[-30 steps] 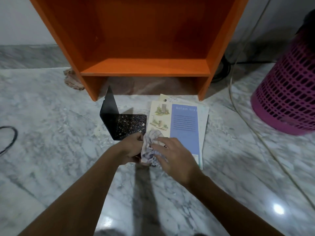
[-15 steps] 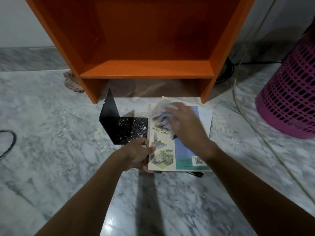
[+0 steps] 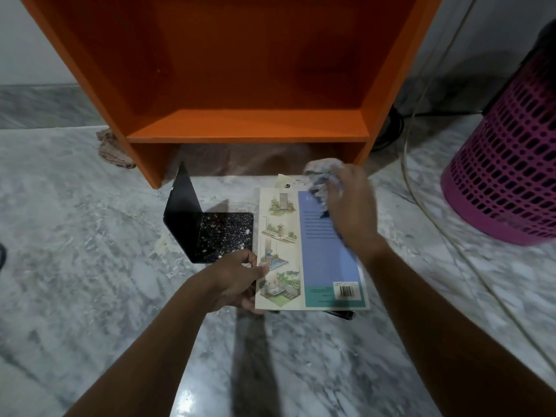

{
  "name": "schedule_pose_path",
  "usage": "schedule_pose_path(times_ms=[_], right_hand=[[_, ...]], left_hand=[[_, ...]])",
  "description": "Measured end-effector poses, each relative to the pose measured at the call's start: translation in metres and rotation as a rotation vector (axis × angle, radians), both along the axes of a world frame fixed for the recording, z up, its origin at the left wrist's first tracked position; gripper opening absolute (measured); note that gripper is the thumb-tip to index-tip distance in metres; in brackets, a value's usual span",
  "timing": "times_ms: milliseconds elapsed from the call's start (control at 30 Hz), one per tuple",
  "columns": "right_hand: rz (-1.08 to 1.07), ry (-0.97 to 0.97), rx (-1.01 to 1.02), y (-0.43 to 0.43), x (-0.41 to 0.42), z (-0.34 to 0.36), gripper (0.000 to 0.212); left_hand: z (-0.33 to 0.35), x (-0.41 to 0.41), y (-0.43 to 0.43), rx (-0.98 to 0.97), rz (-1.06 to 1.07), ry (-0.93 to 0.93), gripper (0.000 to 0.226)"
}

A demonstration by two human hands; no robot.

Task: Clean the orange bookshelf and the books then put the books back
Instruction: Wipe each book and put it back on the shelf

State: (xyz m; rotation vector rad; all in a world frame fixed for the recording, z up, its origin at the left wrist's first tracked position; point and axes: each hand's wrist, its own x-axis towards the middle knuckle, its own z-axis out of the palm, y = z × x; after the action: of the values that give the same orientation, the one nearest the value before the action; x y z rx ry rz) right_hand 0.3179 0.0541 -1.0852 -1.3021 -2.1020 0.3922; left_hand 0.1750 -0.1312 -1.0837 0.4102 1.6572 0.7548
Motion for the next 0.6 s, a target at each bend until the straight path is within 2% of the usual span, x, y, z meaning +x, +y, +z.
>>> schedule_pose_path(times_ms=[100, 167, 233, 333, 400, 433, 533, 600], right_hand=[[0.433, -0.153, 0.072, -0.054, -0.019, -0.002, 0.031], [0.538, -0.260, 0.122, -0.056, -0.023, -0.010, 0.033], [0.375, -0.230, 0.070, -0.030, -0.018, -0.016, 0.029], [-0.040, -0.078, -0.033, 0.006, 0.005, -0.013, 0.031], [-0.146, -0.068, -0.026, 0.000, 0.018, -0.005, 0.032], [-0.080, -0.074, -0.008, -0.016, 0.019, -0.001, 0.031], [0.336, -0.121, 0.043, -0.093, 0.015, -0.007, 0.026], [0.558, -0.181, 0.088, -0.139, 0.021, -0.022, 0.029]], left_hand=[[0.001, 0.000, 0.000, -0.010, -0.008, 0.000, 0.017], [0.002, 0.001, -0.001, -0.010, -0.009, 0.006, 0.017], [0.001, 0.001, -0.001, -0.012, -0.004, 0.005, 0.016], [0.004, 0.000, -0.003, -0.017, 0.004, -0.014, 0.015], [0.007, 0.000, -0.003, -0.030, 0.002, -0.035, 0.015], [0.009, -0.001, -0.002, -0.033, 0.003, -0.051, 0.015], [0.016, -0.001, -0.001, -0.024, -0.014, -0.081, 0.013], [0.019, 0.001, -0.002, -0.007, -0.047, -0.077, 0.021]])
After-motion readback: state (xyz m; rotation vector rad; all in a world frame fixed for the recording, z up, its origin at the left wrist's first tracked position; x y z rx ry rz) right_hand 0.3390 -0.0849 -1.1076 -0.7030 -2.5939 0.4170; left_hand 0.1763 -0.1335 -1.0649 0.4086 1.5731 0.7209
